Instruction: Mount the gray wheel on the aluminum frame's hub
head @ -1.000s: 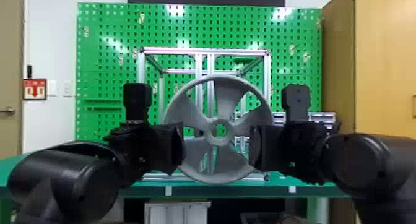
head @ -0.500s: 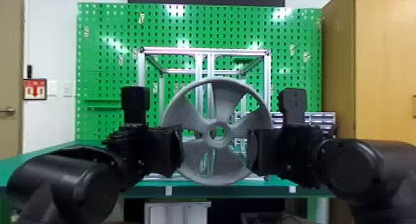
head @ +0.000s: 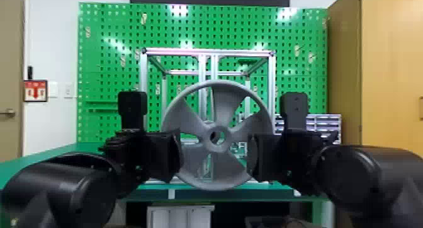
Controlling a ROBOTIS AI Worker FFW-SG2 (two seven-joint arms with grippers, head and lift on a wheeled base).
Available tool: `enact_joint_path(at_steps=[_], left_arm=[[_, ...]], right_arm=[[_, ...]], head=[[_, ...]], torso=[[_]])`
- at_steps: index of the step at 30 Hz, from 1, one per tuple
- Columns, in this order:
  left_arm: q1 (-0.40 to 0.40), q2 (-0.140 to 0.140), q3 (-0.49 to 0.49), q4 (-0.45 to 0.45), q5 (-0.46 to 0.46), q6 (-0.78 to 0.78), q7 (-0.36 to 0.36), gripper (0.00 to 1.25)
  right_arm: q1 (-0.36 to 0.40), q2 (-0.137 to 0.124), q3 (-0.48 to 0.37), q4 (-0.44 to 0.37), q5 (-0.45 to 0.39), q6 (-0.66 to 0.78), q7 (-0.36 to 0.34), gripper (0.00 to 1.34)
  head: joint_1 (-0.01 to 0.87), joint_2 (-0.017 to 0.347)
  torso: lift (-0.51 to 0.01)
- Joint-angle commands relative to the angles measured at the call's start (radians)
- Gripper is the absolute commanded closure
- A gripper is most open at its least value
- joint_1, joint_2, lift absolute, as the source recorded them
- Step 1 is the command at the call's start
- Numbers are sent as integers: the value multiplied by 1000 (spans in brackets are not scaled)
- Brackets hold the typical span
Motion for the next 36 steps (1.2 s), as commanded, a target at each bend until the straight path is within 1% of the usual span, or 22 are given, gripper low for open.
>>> enact_joint_path(at_steps=[1, 3, 8, 9, 15, 25, 36], left_arm=[[7, 1, 11, -4, -3, -12, -13, 884], [10, 1, 14, -10, -7, -12, -18, 884], [33, 23, 45, -55, -15, -12, -25, 884], [41, 28, 54, -63, -9, -10, -27, 884], [64, 43, 82, -95, -9, -4, -25, 884], [69, 49, 94, -118, -20, 3, -25, 884], [58, 54, 94, -104, -15, 3, -25, 884]], right_arm=[[1, 1, 18, 2, 6, -9, -11, 1181], [3, 1, 29, 2, 17, -16, -12, 1181], [14, 1, 44, 4, 19, -42, -35, 1181], [18, 1, 52, 4, 19, -51, -51, 1181], [20, 1, 76, 4, 14, -62, -70, 1181], [11, 1, 118, 4, 22, -65, -92, 1181], [1, 1, 116, 4, 40, -61, -92, 1179]], head=[[-5, 6], [-5, 6], [-5, 6], [-5, 6], [-5, 6], [-5, 6], [-5, 6]], torso=[[-499], [-499], [-499], [-499], [-499], [-499], [-499]])
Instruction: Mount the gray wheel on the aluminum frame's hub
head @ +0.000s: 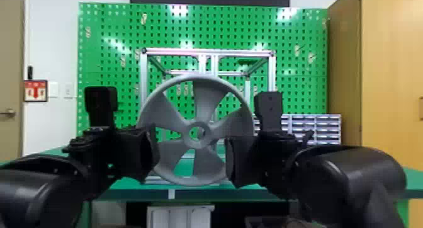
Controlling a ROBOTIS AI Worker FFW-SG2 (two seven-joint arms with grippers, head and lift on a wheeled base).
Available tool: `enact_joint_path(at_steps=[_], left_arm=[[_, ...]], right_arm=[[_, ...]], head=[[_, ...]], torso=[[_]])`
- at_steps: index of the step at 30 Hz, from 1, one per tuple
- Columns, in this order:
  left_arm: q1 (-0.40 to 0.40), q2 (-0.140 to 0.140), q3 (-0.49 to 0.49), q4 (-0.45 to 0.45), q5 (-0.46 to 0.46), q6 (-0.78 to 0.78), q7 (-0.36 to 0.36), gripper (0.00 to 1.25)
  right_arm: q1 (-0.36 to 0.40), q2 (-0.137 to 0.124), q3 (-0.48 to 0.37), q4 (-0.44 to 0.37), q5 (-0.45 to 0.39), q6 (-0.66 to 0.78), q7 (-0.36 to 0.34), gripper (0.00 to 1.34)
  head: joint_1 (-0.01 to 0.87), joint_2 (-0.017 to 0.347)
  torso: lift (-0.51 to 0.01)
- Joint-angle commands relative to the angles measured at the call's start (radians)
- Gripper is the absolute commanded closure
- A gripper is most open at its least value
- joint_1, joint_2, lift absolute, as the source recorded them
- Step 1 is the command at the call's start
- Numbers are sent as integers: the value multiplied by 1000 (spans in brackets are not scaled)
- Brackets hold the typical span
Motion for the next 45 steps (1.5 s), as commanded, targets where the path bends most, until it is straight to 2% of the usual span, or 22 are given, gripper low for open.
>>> enact_joint_path(at_steps=[1, 19, 45], left_arm=[[0, 2, -2, 16, 10, -1, -1, 884], [-11, 2, -26, 101, 7, -27, -13, 884], [-40, -9, -74, 149, -5, -50, -14, 884]], right_arm=[[-2, 1, -4, 0, 5, 2, -93, 1179], [-11, 1, -13, 5, 36, 36, -94, 1177], [-28, 1, -27, 5, 56, 68, -93, 1174]], head=[[-5, 6], [-5, 6], [-5, 6]], torso=[[-499], [-499], [-499]])
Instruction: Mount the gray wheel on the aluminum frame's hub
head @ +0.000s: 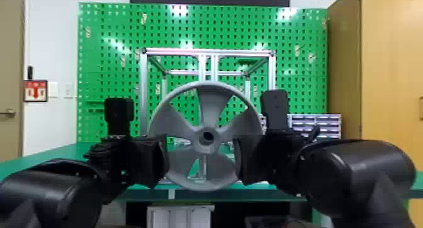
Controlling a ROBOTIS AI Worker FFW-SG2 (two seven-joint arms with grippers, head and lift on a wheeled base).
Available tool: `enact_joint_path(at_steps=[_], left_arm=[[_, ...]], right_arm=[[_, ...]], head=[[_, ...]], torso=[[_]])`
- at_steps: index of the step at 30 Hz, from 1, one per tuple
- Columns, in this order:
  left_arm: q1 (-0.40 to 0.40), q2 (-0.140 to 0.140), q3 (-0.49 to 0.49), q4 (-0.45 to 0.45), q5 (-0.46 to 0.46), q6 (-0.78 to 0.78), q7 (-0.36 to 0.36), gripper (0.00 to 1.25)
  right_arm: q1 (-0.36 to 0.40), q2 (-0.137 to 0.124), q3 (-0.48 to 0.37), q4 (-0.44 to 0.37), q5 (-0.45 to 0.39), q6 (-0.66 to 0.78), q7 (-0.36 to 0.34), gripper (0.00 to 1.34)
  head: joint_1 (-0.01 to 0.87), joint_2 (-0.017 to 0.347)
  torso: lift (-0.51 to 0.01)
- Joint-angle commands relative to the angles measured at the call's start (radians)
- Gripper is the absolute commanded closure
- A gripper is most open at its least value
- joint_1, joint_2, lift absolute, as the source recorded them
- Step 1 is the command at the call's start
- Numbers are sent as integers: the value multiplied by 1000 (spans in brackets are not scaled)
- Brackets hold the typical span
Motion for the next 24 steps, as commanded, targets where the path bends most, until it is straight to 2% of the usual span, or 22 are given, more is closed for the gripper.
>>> enact_joint_path(at_steps=[1, 16, 24], left_arm=[[-8, -6, -7, 11, -5, -5, 0, 884], [-95, -22, -12, 68, -19, 52, -9, 884], [-92, -22, -12, 76, -31, 58, -9, 884]], right_arm=[[-4, 1, 0, 5, 2, -2, -93, 1174], [-58, 1, -33, 48, -27, 28, -93, 1173], [-64, 1, -42, 68, -37, 41, -93, 1171]], head=[[-5, 6], [-5, 6], [-5, 6]], torso=[[-499], [-499], [-499]])
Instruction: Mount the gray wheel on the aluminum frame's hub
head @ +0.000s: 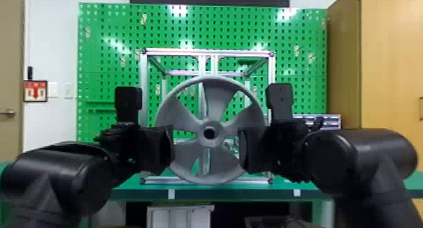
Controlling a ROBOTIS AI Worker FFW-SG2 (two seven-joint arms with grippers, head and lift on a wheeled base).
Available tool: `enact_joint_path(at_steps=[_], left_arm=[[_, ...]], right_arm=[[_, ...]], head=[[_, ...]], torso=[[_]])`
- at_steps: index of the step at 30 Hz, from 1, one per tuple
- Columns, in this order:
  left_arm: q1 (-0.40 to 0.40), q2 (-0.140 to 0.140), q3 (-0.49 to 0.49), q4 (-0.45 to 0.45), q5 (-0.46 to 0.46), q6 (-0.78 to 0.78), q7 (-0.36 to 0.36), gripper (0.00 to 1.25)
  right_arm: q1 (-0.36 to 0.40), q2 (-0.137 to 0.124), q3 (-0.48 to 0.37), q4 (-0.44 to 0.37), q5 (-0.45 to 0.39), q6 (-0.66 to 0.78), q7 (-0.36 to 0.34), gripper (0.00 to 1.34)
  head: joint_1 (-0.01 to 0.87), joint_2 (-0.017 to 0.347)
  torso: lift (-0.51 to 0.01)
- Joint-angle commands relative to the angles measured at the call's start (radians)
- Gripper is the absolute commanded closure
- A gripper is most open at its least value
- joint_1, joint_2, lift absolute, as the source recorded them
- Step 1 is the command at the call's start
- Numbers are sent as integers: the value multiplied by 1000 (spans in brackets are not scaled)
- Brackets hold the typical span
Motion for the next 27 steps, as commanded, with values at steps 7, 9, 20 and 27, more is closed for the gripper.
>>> enact_joint_path(at_steps=[7, 9, 20, 27], left_arm=[[8, -1, 8, 3, -12, 26, 0, 884], [11, 0, 14, 4, -23, 24, 0, 884], [-24, -1, 6, 17, -29, 21, 0, 884], [-41, -1, 3, 43, -35, 39, 0, 883]], right_arm=[[-5, 1, -4, 23, -2, 22, -93, 1170], [-5, 1, -6, 26, -2, 20, -93, 1170], [-21, 1, -6, 34, -1, 20, -93, 1170], [-45, 1, -18, 55, -10, 43, -80, 1167]], head=[[-5, 6], [-5, 6], [-5, 6], [-5, 6]], torso=[[-499], [-499], [-499], [-499]])
